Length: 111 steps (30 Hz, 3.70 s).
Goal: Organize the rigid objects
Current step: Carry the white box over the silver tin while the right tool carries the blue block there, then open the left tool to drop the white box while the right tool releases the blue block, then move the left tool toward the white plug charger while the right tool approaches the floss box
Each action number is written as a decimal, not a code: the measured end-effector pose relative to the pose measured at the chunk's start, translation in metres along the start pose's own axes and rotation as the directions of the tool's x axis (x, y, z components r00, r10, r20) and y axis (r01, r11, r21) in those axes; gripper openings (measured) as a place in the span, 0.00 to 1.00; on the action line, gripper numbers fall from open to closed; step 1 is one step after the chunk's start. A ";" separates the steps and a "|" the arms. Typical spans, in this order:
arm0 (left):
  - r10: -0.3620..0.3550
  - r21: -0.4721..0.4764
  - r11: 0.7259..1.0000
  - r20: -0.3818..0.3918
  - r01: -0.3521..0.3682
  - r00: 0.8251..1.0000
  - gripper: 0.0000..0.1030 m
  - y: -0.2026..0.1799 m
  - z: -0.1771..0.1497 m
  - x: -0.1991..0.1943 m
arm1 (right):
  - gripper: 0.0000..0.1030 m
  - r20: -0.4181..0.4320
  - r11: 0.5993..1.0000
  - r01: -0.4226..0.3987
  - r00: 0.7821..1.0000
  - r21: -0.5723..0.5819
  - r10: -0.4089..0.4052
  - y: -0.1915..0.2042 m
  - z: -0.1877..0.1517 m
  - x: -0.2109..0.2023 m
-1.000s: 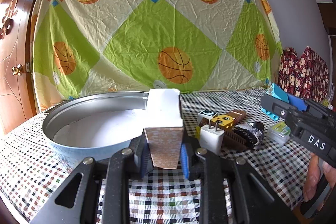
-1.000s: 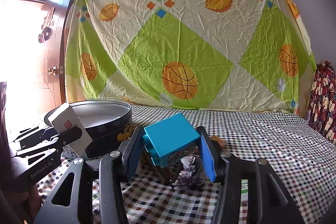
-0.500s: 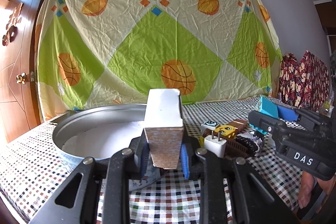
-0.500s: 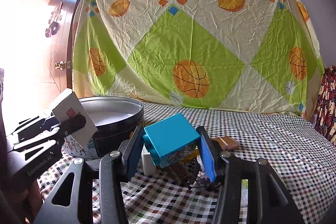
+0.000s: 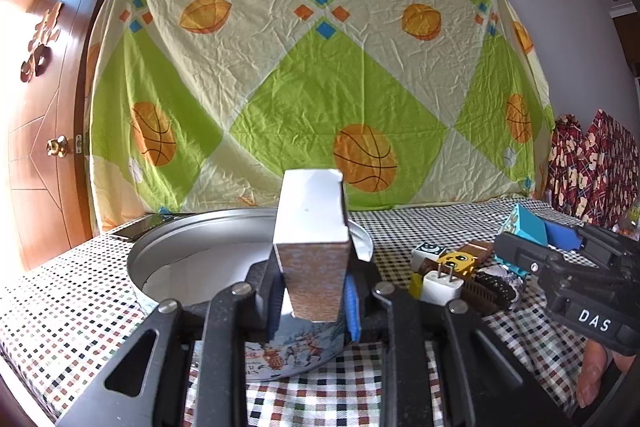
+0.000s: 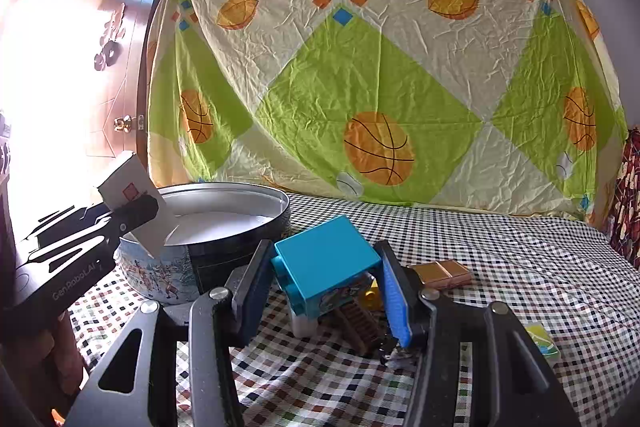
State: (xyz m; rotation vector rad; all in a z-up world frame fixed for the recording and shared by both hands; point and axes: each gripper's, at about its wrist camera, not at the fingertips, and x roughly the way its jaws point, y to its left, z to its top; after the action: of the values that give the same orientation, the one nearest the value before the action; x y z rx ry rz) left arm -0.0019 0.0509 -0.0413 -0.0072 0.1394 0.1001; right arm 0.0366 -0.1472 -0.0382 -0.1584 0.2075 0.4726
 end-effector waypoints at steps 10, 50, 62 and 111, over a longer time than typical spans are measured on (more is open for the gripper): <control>0.019 -0.010 1.000 0.014 -0.019 1.000 0.23 0.009 0.003 -0.003 | 0.51 -0.006 0.999 -0.042 0.999 -0.017 0.042 0.014 0.003 0.005; 0.037 -0.010 0.999 -0.116 -0.039 0.993 0.23 0.075 0.027 0.035 | 0.51 -0.113 0.968 -0.251 0.962 -0.025 0.247 0.070 0.063 0.076; -0.048 -0.073 0.997 -0.356 0.023 0.933 0.23 0.106 0.036 0.095 | 0.51 -0.310 0.964 -0.257 0.913 0.069 0.266 0.065 0.078 0.176; 0.042 0.026 0.999 -0.259 -0.037 0.965 0.92 0.008 0.019 0.034 | 0.76 -0.261 0.997 0.011 0.965 0.070 0.007 -0.093 0.039 0.011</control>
State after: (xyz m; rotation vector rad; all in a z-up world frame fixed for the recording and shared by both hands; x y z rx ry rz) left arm 0.0337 0.0620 -0.0268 0.0035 0.4030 0.1377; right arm 0.0964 -0.2167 0.0060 -0.1509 0.4820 0.4409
